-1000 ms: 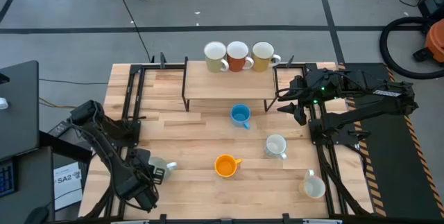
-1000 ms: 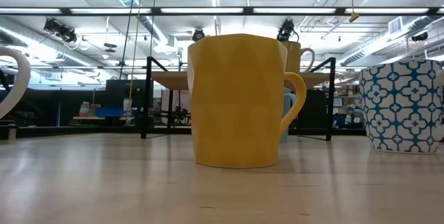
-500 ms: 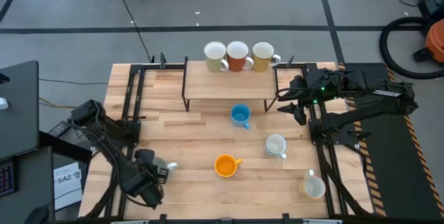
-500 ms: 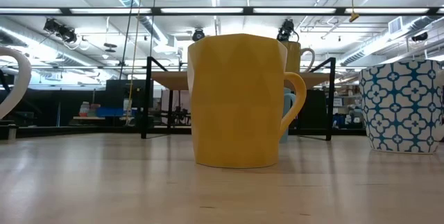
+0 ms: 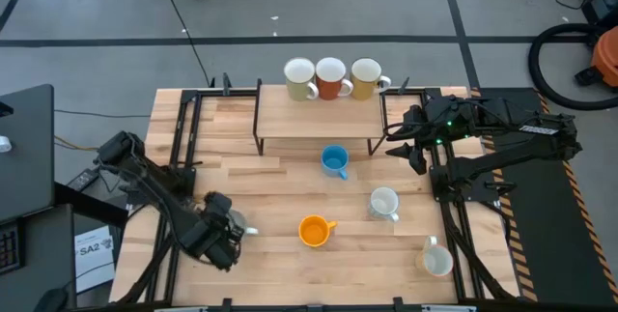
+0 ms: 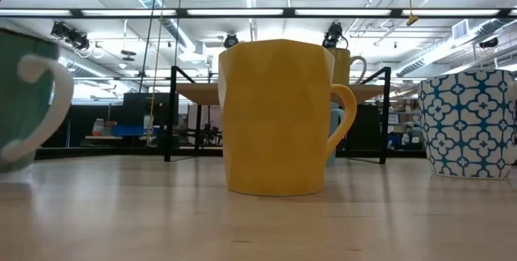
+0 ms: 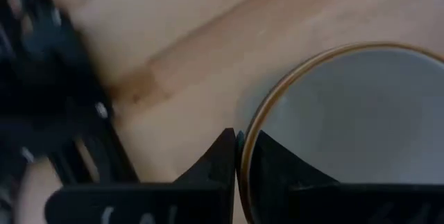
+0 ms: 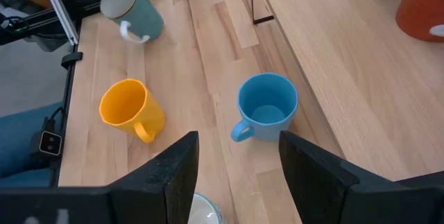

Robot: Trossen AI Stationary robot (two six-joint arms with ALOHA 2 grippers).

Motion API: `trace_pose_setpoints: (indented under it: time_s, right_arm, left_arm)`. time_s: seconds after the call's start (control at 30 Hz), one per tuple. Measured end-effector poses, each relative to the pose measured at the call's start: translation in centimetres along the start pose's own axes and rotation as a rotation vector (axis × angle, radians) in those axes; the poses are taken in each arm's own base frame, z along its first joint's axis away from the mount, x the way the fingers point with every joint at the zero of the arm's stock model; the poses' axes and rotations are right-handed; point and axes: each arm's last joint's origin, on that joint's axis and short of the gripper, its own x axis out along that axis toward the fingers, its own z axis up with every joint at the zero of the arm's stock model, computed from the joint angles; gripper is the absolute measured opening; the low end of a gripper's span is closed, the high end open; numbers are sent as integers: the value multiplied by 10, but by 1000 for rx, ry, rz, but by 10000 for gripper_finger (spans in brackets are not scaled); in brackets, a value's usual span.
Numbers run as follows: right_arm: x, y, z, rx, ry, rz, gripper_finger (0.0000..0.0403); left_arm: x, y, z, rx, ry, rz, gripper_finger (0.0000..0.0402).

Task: Place coffee mugs
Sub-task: Put the light blue mug on the shelf

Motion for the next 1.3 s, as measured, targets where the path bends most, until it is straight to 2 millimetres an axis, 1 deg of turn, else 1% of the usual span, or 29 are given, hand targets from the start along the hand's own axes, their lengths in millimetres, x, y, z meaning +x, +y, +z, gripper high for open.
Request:
trace_pose_setpoints:
  time_s: [0.13, 0.2, 0.33, 0.47, 0.6, 0.77, 0.87, 1.0, 1.13, 1.3]
  right_arm:
    - [0, 0, 0, 0, 0, 0, 205]
    - [0, 0, 0, 0, 0, 0, 205]
    - [0, 0, 0, 0, 0, 0, 205]
    - [0, 0, 0, 0, 0, 0, 205]
    - [0, 0, 0, 1, 0, 0, 205]
    - [0, 0, 0, 0, 0, 0, 205]
    - [0, 0, 0, 1, 0, 0, 205]
    - [0, 0, 0, 0, 0, 0, 205]
    - [0, 0, 0, 0, 1, 0, 205]
    - [0, 0, 0, 1, 0, 0, 205]
  left_arm:
    - [-13, 2, 28, 170, 13, -71, 33]
    - [-21, 3, 45, 238, 13, -108, 33]
    - [-40, 4, 84, 369, -16, -186, 33]
    - [-60, 6, 128, 466, -77, -259, 33]
    - [-78, 17, 175, 483, -169, -313, 33]
    - [-94, 46, 228, 466, -280, -306, 32]
    - [-96, 66, 254, 444, -322, -272, 32]
    - [-88, 91, 284, 419, -363, -239, 32]
    - [-75, 109, 310, 395, -359, -239, 32]
    - [-50, 122, 337, 381, -315, -213, 32]
